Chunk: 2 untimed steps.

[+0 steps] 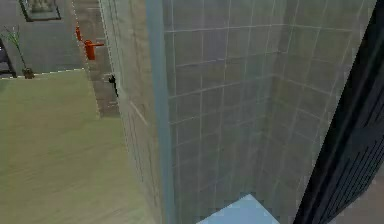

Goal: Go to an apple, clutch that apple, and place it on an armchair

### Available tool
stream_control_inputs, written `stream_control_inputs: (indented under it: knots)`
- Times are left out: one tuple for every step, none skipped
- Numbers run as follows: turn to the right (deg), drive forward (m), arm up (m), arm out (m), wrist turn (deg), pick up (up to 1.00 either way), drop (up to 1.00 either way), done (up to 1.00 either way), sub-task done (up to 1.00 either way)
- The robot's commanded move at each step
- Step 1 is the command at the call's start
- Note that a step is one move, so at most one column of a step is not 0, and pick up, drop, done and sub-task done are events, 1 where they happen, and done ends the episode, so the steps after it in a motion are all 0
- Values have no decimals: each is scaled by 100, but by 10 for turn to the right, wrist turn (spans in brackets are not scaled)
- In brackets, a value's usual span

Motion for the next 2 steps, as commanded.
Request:
stream_control_inputs:
  knots:
    - [450, 0, 0, 0, 0, 0, 0, 0, 0]
    - [270, 0, 0, 0, 0, 0, 0, 0, 0]
